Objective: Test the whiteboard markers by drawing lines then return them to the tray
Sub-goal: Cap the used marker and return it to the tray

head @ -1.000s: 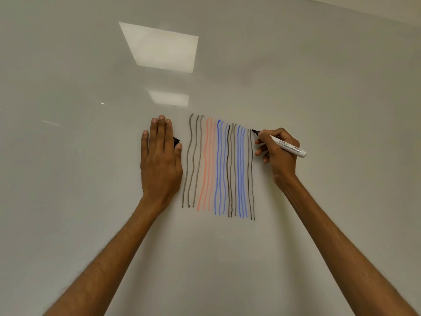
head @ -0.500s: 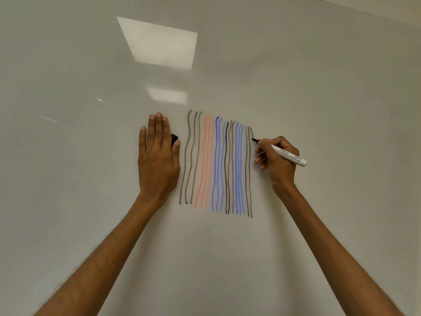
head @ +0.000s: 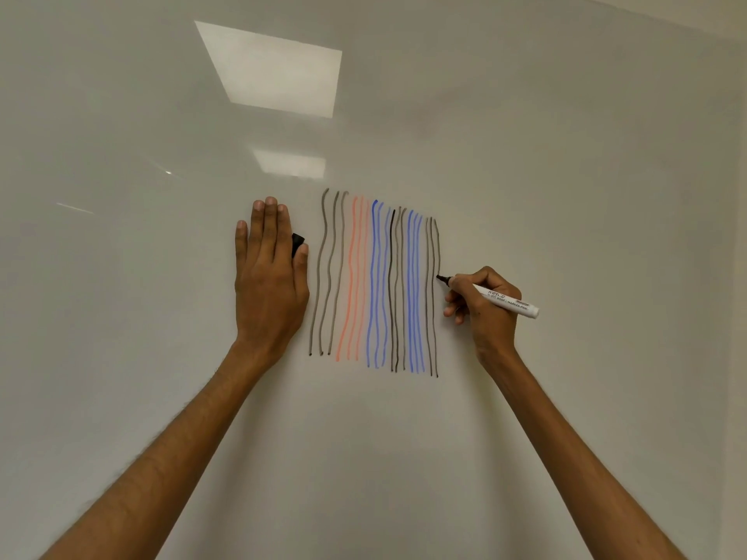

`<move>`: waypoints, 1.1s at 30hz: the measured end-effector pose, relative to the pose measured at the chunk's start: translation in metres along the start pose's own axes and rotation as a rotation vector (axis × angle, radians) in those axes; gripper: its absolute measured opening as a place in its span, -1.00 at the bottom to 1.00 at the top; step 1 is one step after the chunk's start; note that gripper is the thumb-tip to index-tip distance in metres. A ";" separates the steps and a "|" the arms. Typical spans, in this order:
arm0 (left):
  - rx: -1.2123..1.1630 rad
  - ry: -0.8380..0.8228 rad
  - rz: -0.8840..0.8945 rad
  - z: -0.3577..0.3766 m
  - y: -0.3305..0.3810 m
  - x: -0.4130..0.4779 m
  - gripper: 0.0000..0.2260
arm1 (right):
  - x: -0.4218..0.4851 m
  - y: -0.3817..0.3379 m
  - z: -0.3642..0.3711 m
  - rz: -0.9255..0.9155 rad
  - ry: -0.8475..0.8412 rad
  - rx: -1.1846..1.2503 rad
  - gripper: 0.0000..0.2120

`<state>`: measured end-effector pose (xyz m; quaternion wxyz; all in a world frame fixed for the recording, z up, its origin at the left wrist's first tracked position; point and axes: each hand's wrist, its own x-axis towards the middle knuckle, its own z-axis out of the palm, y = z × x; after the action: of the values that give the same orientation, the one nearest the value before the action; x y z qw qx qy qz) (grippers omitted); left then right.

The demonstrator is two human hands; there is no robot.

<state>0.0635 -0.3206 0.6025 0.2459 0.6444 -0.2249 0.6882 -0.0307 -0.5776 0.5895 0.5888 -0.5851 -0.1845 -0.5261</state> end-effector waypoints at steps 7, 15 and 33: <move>-0.044 -0.005 0.006 -0.001 -0.001 -0.002 -0.53 | -0.011 0.008 -0.009 0.041 -0.041 -0.031 -0.80; -0.073 -0.010 0.019 -0.002 -0.002 -0.006 -0.53 | -0.031 0.017 -0.022 0.092 -0.045 -0.036 -0.77; -0.102 -0.064 0.050 -0.008 -0.005 -0.035 -0.55 | -0.079 0.034 -0.044 0.255 -0.060 -0.072 -0.75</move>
<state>0.0621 -0.3128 0.5674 0.2539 0.6469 -0.2836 0.6607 -0.0495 -0.5932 0.4961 0.6236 -0.6402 -0.1074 -0.4356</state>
